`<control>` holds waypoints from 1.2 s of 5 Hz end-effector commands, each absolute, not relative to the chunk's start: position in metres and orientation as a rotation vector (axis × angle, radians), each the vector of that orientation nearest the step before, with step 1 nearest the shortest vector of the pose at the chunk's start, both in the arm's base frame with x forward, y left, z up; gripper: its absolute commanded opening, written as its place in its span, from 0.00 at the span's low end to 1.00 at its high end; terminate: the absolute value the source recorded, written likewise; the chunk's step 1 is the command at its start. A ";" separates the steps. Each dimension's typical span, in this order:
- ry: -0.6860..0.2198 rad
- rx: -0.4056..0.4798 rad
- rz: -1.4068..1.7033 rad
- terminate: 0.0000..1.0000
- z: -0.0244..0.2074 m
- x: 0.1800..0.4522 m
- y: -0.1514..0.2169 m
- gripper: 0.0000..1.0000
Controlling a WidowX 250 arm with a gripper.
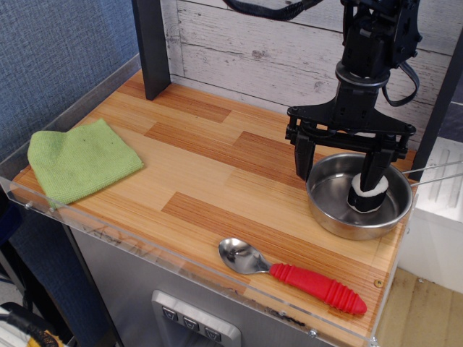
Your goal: Put the sushi on the cloth.
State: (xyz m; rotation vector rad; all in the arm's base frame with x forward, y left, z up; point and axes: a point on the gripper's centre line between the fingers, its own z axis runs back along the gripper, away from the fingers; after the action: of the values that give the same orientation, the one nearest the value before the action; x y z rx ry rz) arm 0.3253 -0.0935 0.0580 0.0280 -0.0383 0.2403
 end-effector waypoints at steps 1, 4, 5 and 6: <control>-0.075 0.008 0.216 0.00 0.065 0.331 -0.104 1.00; -0.059 0.032 0.229 0.00 0.041 0.355 -0.106 1.00; -0.048 0.040 0.237 0.00 0.035 0.354 -0.104 1.00; -0.045 0.036 0.250 0.00 0.034 0.350 -0.101 1.00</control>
State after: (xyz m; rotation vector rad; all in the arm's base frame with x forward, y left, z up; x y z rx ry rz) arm 0.3519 -0.1053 0.0162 0.0566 0.0000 0.2414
